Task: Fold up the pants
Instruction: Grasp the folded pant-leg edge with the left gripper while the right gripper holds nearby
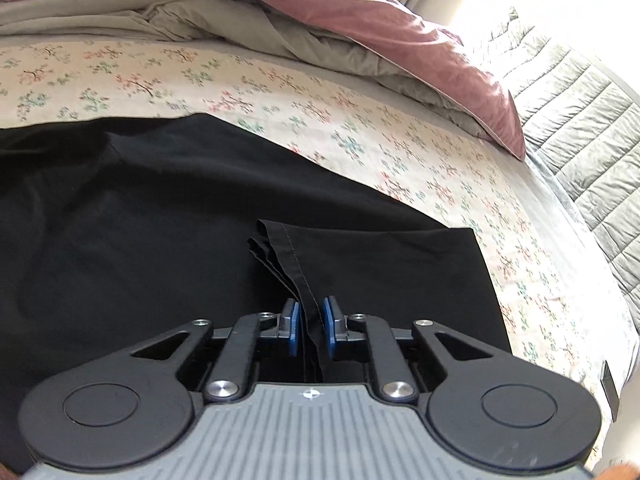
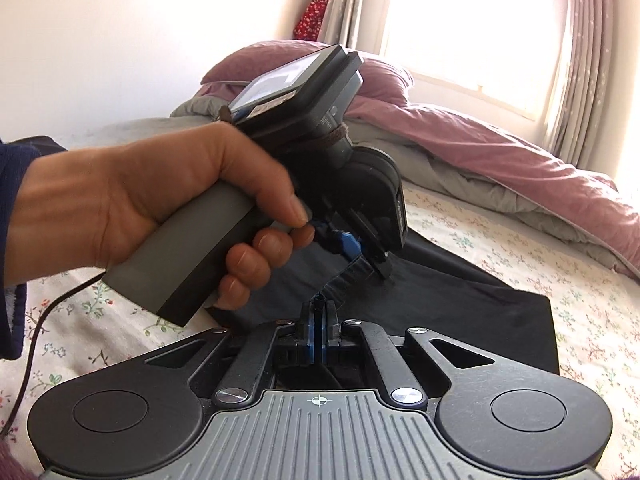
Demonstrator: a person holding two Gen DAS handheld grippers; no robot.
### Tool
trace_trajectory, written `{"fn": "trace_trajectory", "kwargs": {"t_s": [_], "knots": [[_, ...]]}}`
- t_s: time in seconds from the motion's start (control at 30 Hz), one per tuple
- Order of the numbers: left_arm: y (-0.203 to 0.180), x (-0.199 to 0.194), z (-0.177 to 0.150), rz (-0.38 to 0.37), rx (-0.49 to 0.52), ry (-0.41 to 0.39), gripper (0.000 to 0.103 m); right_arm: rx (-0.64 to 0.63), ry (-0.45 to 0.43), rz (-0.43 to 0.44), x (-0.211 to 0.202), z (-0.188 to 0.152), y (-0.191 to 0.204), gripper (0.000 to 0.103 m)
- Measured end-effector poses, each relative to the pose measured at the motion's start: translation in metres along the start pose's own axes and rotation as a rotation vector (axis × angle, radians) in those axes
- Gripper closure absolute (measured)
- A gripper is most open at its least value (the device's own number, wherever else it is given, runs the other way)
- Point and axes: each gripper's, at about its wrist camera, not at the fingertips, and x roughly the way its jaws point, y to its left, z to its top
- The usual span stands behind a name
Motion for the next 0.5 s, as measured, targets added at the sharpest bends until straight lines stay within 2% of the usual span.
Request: {"fn": "trace_trajectory", "kwargs": {"t_s": [0.1, 0.27, 0.37, 0.5], "knots": [[0.005, -0.001, 0.002, 0.011, 0.017, -0.005, 0.072, -0.034, -0.021, -0.020, 0.005, 0.002, 0.009, 0.101], [0.015, -0.009, 0.008, -0.010, 0.060, -0.006, 0.082, -0.023, -0.033, -0.020, 0.016, 0.010, 0.017, 0.101], [0.018, -0.021, 0.016, -0.022, 0.135, -0.035, 0.083, -0.001, -0.046, -0.015, 0.022, 0.016, 0.022, 0.101], [0.029, -0.042, 0.029, -0.016, 0.159, -0.084, 0.083, 0.028, -0.077, 0.000, 0.029, 0.025, 0.035, 0.101]]}}
